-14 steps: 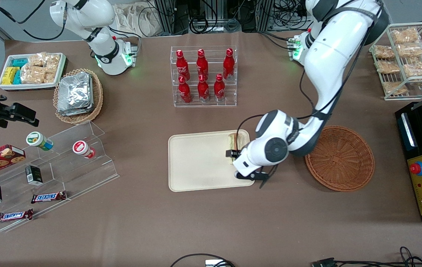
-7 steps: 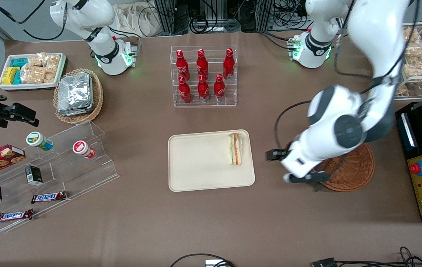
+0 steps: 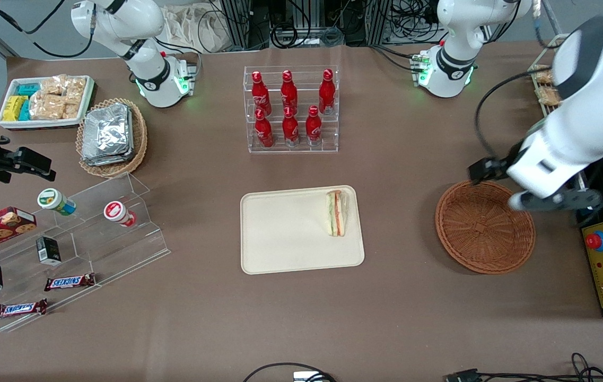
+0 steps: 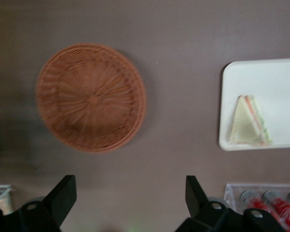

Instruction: Place sandwich from basket to tray

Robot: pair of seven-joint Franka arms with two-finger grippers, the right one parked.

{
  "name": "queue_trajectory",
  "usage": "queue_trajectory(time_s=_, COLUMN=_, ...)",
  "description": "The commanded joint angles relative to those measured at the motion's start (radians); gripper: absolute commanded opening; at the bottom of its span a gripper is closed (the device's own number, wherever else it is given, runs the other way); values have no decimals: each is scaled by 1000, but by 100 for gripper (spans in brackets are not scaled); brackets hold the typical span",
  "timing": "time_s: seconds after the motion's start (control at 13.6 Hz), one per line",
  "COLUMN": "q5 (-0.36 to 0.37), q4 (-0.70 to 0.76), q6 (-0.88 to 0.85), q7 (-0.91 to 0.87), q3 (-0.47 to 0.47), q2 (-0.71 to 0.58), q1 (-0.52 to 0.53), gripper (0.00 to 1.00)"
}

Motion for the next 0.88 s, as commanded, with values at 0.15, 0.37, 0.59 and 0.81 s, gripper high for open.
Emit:
queue_trajectory(time_s=0.15, q5=11, q4=-61, q6=-48, q7=119, q3=-8, q2=-52, q1=90, gripper=100)
queue_trajectory(time_s=0.37, q5=9, q4=-78, q6=-58, q7=121, q3=-7, q2=-66, q1=93, gripper=100)
queue_trajectory(time_s=0.59, q5=6, q4=-128, q6=-48, q7=119, q3=-11, q2=-90, q1=113, gripper=100)
queue_trajectory(time_s=0.81, q5=6, q4=-131, q6=-40, q7=118, q3=1, q2=-105, q1=69, gripper=100)
